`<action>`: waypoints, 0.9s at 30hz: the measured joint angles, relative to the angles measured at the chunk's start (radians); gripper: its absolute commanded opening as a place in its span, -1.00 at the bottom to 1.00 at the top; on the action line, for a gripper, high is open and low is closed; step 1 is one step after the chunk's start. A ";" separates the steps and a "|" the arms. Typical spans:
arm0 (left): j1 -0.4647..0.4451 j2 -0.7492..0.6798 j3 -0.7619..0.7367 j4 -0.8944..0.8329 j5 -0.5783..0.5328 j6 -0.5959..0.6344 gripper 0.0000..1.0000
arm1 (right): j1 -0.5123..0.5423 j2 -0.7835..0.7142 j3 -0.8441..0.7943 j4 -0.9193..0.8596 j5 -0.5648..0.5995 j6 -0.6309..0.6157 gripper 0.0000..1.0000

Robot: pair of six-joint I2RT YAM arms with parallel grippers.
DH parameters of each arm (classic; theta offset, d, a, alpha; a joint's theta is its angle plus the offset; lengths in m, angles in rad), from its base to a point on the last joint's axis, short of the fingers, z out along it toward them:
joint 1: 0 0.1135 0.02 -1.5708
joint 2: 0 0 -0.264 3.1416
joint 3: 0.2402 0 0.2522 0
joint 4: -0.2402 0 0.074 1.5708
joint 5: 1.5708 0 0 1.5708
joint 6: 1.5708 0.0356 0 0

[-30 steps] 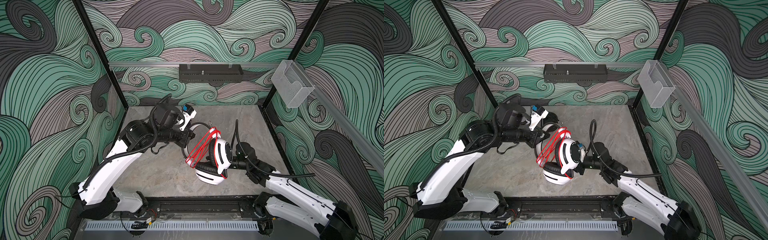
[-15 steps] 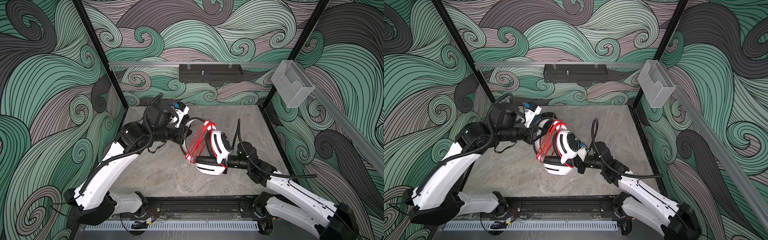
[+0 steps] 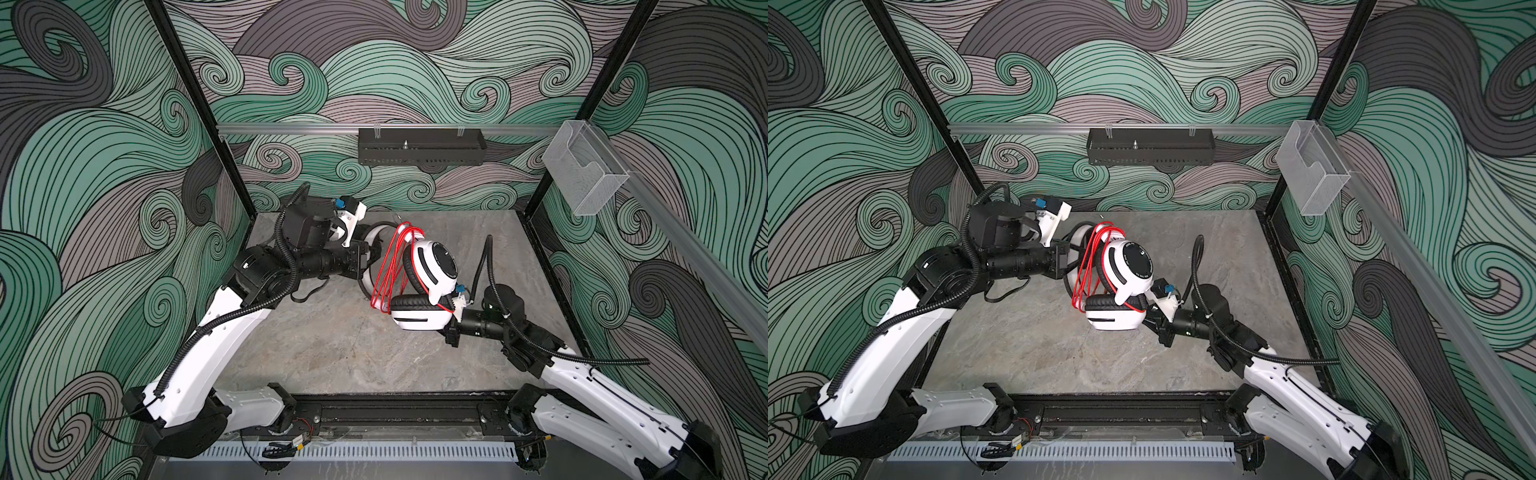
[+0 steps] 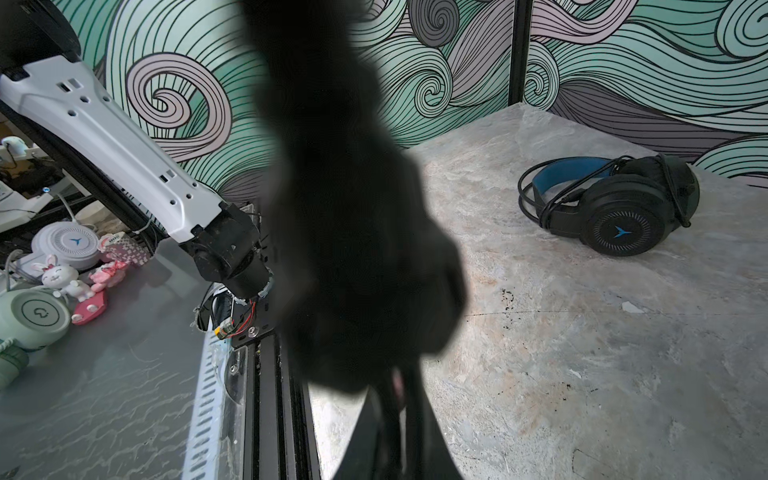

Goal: Wrap the headphones

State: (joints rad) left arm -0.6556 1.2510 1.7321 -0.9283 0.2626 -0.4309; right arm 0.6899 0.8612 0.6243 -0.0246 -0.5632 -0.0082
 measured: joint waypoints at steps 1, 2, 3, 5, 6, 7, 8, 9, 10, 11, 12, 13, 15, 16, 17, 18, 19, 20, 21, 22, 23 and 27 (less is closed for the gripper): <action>0.000 0.008 0.014 0.000 0.006 0.002 -1.00 | 0.000 0.011 0.006 -0.003 -0.003 -0.003 -0.59; 0.000 0.018 0.035 -0.002 0.010 0.004 -1.00 | 0.000 0.023 0.016 -0.006 -0.006 -0.005 -0.56; 0.000 0.031 0.063 -0.007 0.013 0.009 -1.00 | 0.000 0.039 0.030 -0.010 -0.011 -0.009 -0.53; 0.000 0.052 0.119 -0.018 0.018 0.019 -1.00 | 0.000 0.062 0.055 -0.013 -0.019 -0.013 -0.47; 0.000 0.060 0.142 -0.021 0.019 0.023 -1.00 | 0.000 0.072 0.070 -0.013 -0.022 -0.014 -0.41; 0.000 0.064 0.160 -0.023 0.021 0.024 -1.00 | 0.000 0.081 0.081 -0.011 -0.025 -0.016 -0.34; 0.000 0.068 0.178 -0.029 0.022 0.028 -1.00 | 0.000 0.089 0.093 -0.009 -0.029 -0.016 -0.25; 0.000 0.070 0.194 -0.037 0.023 0.032 -1.00 | 0.000 0.097 0.104 -0.009 -0.036 -0.016 -0.17; 0.000 0.071 0.204 -0.042 0.024 0.034 -1.00 | 0.000 0.102 0.114 -0.007 -0.041 -0.016 -0.09; 0.000 0.074 0.217 -0.050 0.026 0.036 -1.00 | 0.000 0.106 0.123 -0.002 -0.046 -0.014 0.02; 0.000 0.077 0.229 -0.054 0.028 0.038 -1.00 | 0.000 0.108 0.130 0.000 -0.048 -0.010 0.13; 0.000 0.082 0.239 -0.059 0.031 0.038 -1.00 | -0.001 0.107 0.134 0.003 -0.049 -0.010 0.19; 0.000 0.097 0.266 -0.063 0.040 0.037 -1.00 | -0.004 0.098 0.135 0.010 -0.047 -0.003 0.38; 0.000 0.103 0.274 -0.063 0.043 0.037 -1.00 | -0.005 0.093 0.135 0.011 -0.045 -0.002 0.43; 0.000 0.110 0.283 -0.063 0.049 0.037 -1.00 | -0.007 0.086 0.135 0.012 -0.041 -0.001 0.47; 0.000 0.115 0.285 -0.061 0.054 0.037 -1.00 | -0.010 0.080 0.135 0.013 -0.039 0.000 0.48; 0.000 0.120 0.286 -0.061 0.060 0.036 -1.00 | -0.012 0.072 0.135 0.014 -0.037 0.003 0.49; 0.000 0.124 0.286 -0.061 0.066 0.036 -1.00 | -0.017 0.064 0.135 0.015 -0.037 0.008 0.49; 0.000 0.127 0.287 -0.061 0.070 0.035 -1.00 | -0.021 0.059 0.135 0.016 -0.035 0.012 0.49; 0.000 0.131 0.288 -0.060 0.077 0.034 -1.00 | -0.027 0.051 0.134 0.018 -0.034 0.017 0.49; 0.000 0.135 0.288 -0.059 0.084 0.031 -1.00 | -0.034 0.044 0.132 0.021 -0.032 0.024 0.49; 0.000 0.146 0.297 -0.054 0.113 0.022 -1.00 | -0.054 -0.003 0.118 0.022 -0.027 0.043 0.47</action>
State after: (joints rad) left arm -0.6556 1.3972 2.0289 -0.9825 0.3759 -0.4088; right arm 0.6361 0.8585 0.7422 -0.0029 -0.5907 0.0345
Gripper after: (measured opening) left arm 0.065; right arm 0.746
